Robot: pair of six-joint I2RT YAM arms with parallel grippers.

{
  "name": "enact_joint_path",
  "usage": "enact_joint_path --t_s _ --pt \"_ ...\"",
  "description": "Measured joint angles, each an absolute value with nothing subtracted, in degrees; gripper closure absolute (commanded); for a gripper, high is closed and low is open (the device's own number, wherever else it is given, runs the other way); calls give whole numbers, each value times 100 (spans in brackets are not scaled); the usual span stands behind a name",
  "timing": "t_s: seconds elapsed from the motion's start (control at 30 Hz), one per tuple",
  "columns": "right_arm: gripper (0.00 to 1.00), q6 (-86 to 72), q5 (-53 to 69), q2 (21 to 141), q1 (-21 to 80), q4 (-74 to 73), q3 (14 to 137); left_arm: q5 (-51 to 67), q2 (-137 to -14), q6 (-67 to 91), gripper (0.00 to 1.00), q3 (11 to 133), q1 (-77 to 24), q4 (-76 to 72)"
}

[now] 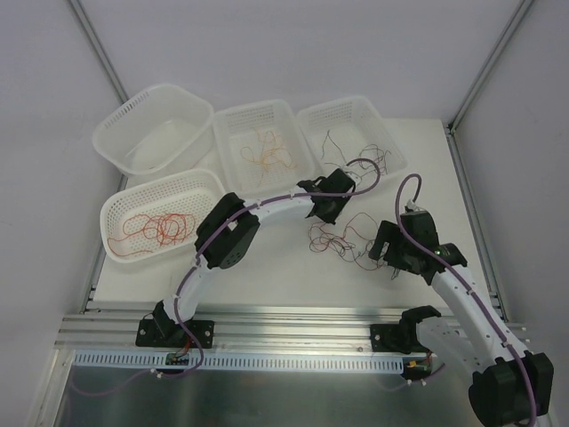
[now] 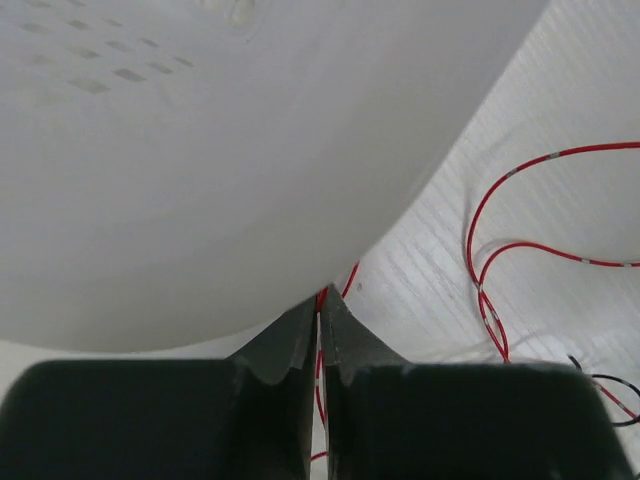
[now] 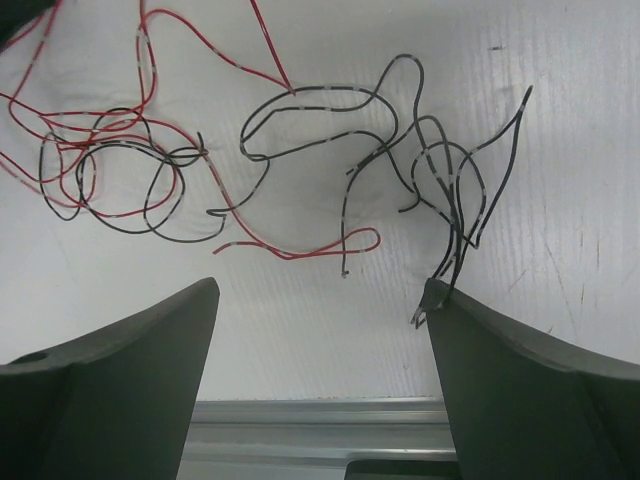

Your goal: Untangle the cables

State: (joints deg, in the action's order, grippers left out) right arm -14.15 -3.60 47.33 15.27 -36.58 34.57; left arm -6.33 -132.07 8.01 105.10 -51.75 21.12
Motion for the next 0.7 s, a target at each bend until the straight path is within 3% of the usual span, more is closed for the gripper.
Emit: enact_joint_path --t_s 0.27,0.37,0.4,0.7 --pt "17 -1549 -316 5216 1527 -3277 3162 -1210 -12361 821 100 9227 -5177 1870" --pt "31 -1625 -316 5424 1527 -3116 3074 -1525 -11644 856 100 8527 -5164 1940" --pt "41 -1649 -325 5496 1527 -3068 3044 -1616 -11354 871 100 8289 -5162 1940" --pt "97 -1780 -585 5953 1490 -2919 3022 -2226 -8318 1118 100 6888 -4853 2088"
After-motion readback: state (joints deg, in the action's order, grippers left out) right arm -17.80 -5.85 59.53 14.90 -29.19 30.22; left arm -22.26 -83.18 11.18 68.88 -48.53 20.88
